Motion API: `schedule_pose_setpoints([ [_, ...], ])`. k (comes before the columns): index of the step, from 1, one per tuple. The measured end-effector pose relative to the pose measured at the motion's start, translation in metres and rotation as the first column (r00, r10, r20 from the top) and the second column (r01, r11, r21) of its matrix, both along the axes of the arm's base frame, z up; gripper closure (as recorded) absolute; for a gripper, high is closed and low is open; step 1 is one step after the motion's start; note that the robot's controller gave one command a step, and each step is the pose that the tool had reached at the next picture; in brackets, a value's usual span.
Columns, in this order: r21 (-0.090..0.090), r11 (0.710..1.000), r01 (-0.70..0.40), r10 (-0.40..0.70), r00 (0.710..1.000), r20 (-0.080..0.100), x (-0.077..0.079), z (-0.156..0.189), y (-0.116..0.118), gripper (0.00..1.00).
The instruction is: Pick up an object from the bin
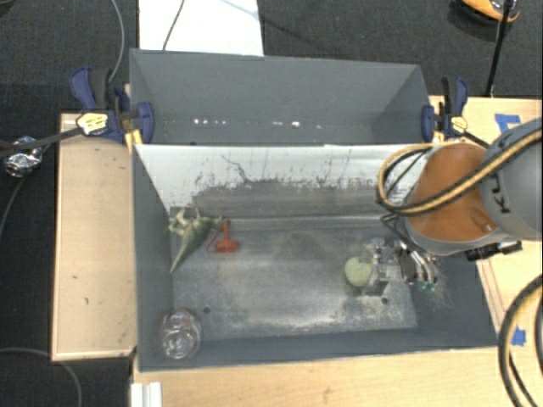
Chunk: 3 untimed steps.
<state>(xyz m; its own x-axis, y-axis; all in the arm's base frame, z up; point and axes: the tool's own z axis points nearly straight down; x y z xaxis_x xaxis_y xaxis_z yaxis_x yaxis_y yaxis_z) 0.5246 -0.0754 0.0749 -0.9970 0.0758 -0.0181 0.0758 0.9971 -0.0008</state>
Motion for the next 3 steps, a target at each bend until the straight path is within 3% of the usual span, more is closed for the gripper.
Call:
schedule_pose_setpoints([
  [2,0.000,1.000,-0.001,0.001,1.000,0.000,0.000,0.001,0.000,1.00],
  [3,-0.004,0.973,-0.229,0.229,0.973,0.001,-0.036,0.028,-0.018,1.00],
])
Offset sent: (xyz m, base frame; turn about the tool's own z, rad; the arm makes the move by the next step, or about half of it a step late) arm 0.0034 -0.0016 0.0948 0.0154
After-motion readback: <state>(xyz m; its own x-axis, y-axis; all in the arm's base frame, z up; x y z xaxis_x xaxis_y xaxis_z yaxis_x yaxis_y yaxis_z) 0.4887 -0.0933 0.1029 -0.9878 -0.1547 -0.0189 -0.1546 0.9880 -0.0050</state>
